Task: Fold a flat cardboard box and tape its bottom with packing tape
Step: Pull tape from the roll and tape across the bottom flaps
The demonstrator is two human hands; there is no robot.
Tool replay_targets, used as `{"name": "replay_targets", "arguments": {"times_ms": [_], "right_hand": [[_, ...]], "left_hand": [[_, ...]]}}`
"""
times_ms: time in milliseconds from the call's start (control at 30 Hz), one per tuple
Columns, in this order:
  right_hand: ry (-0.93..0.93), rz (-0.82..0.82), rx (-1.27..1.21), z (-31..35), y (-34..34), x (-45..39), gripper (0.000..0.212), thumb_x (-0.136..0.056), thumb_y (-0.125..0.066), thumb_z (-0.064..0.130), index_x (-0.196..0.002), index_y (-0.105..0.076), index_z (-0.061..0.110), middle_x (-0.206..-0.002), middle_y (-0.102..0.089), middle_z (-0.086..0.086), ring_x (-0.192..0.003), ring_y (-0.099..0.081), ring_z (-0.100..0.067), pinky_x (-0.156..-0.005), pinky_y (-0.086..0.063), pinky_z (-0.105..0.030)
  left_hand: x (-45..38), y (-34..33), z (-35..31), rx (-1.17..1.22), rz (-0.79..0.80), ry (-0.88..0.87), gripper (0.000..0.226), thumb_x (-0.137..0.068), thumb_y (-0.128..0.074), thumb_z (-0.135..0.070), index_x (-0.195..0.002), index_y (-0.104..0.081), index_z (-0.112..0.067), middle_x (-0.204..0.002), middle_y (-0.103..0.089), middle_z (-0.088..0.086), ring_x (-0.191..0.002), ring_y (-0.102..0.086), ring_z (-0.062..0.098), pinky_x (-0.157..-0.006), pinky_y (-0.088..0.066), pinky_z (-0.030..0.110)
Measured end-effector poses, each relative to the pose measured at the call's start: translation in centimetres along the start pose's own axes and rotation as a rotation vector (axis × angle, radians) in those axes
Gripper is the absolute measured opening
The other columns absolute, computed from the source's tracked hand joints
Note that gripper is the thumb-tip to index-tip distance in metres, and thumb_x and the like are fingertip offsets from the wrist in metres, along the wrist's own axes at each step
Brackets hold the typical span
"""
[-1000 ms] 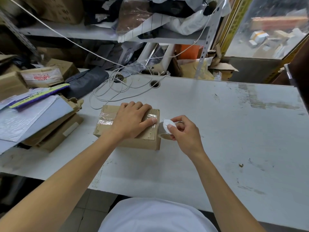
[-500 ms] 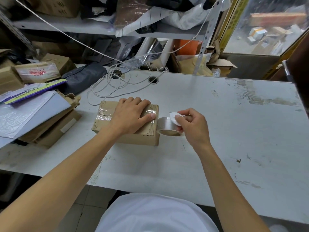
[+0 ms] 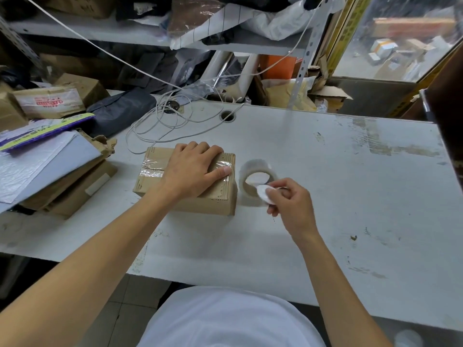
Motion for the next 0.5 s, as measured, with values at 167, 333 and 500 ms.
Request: {"name": "replay_targets", "arguments": {"times_ms": [167,333,500], "right_hand": [[-0.104,-0.306,0.043,-3.8,4.3,-4.6,0.011,-0.089,-0.063,0.020,-0.097,-0.059,0.013,-0.081,-0.073,-0.008,-0.056,-0.066,-0.017,-0.060,-0.057,-0.035],[-0.258,-0.199,0.205,-7.4,4.2,-8.6,0.015,-0.091,-0.065,0.021,-0.101,-0.060,0.010,-0.101,-0.070,-0.012,-0.062,-0.066,-0.015,-0.072,-0.059,-0.038],[-0.333,-0.196,0.436,-7.9,4.3,-9.5,0.028,-0.090,-0.065,0.029,-0.106,-0.059,0.007,-0.105,-0.069,-0.015,-0.081,-0.068,-0.027,-0.078,-0.055,-0.037]], "left_hand": [[0.0,0.0,0.1,0.004,-0.006,0.000,0.070,-0.087,-0.018,-0.076,-0.128,-0.052,-0.031,-0.111,-0.060,-0.006,-0.105,-0.052,0.021,-0.098,-0.034,0.041],[0.0,0.0,0.0,0.003,-0.005,-0.006,0.071,-0.087,-0.016,-0.076,-0.128,-0.052,-0.031,-0.111,-0.060,-0.006,-0.105,-0.052,0.021,-0.098,-0.034,0.041],[0.0,0.0,0.1,0.004,-0.017,-0.001,0.071,-0.086,-0.016,-0.076,-0.128,-0.053,-0.031,-0.111,-0.060,-0.006,-0.105,-0.052,0.020,-0.097,-0.033,0.040]]}}
Point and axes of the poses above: each hand's wrist, its own x-axis away from the middle knuckle, its own y-axis out of the back of the hand, z = x × y, the point moved 6 cm from there along -x, towards the middle knuckle
